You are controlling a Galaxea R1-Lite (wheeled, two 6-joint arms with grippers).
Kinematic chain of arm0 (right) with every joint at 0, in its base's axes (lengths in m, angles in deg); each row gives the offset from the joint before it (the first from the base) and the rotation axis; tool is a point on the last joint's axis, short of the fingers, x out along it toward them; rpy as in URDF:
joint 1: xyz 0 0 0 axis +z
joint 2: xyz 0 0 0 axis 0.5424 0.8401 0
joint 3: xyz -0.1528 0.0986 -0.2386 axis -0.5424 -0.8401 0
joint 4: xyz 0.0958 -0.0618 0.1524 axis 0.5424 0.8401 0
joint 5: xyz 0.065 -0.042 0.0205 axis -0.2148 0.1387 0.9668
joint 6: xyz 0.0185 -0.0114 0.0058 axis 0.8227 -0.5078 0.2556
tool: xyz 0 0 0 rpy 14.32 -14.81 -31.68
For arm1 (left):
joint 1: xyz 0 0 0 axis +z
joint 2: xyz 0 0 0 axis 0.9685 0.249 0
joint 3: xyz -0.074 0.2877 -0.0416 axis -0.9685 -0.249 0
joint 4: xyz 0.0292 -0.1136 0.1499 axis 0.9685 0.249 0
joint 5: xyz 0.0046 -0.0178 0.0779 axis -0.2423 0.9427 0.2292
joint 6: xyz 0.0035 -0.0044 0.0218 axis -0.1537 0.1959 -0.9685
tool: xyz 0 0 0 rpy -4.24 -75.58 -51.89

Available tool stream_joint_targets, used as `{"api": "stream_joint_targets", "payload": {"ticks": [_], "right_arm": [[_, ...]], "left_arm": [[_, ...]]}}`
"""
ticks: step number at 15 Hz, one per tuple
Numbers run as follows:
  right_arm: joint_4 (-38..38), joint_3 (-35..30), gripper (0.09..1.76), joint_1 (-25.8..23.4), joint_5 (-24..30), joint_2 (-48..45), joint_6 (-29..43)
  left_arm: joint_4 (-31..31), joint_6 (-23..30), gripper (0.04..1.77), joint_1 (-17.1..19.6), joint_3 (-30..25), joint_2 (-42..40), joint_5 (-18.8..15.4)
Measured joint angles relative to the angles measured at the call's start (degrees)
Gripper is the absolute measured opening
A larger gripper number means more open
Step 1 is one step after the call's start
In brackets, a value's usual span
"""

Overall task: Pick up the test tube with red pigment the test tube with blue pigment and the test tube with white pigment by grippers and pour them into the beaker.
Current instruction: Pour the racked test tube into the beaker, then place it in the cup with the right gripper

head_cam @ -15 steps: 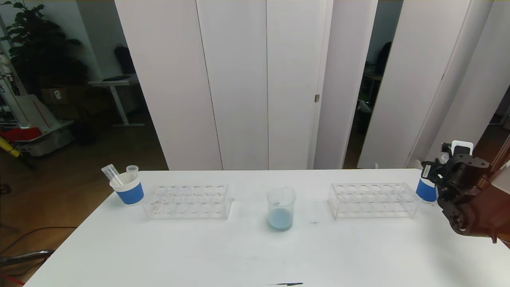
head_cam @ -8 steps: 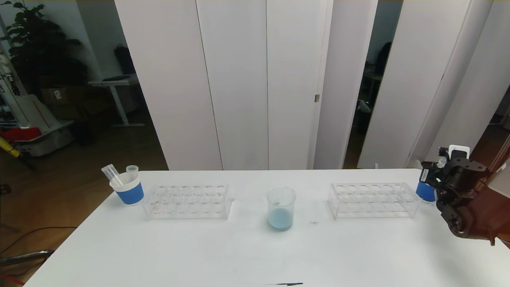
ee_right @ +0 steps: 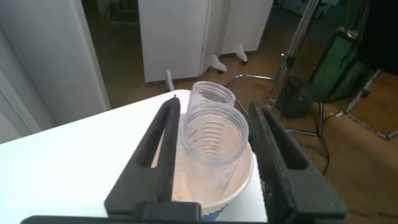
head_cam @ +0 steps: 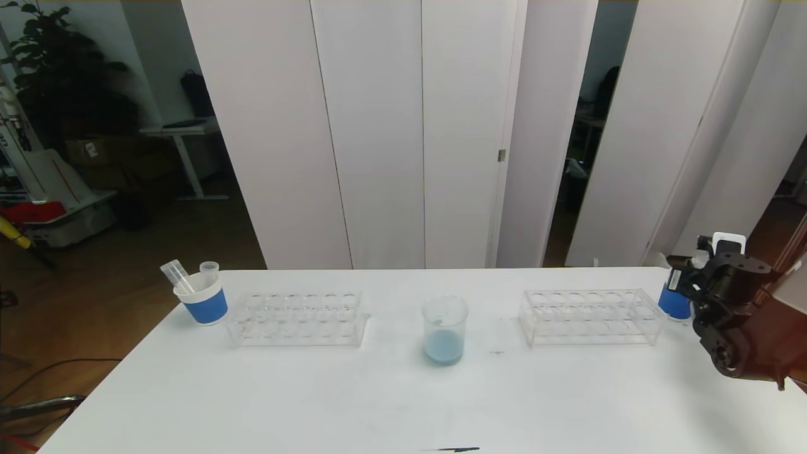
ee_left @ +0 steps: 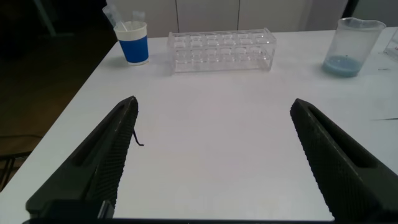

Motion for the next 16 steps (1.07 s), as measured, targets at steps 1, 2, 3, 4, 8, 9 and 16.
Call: {"api": "stream_joint_targets", "payload": {"ticks": [1, 2, 3, 4, 8, 9, 16], "right_arm": [[0.00, 0.00, 1.23, -0.13, -0.16, 0.05, 0.00], [0.02, 0.00, 1.54, -0.30, -0.24, 0.05, 0.00], [0.00, 0.00, 1.72, -0.52, -0.28, 0.00, -0.02], [-0.02, 0.00, 1.75, -0.66, -0.30, -0.09, 0.00], [-0.02, -0.11, 1.75, -1.32, -0.11, -1.93, 0.02], [0.05, -0.17, 1.75, -1.60, 0.06, -3.06, 0.00], [5.14, -6.81, 1.75, -2.07, 5.49, -19.04, -0.61]], "left_arm": [[0.00, 0.00, 1.75, 0.04, 0.00, 0.00, 0.02], [0.00, 0.00, 1.75, 0.04, 0.00, 0.00, 0.02], [0.02, 0.00, 1.75, 0.04, 0.00, 0.00, 0.02], [0.02, 0.00, 1.75, 0.01, 0.00, 0.00, 0.02], [0.00, 0.00, 1.75, 0.01, 0.00, 0.00, 0.02], [0.02, 0.00, 1.75, 0.01, 0.00, 0.00, 0.00], [0.00, 0.01, 1.75, 0.04, 0.00, 0.00, 0.00]]}}
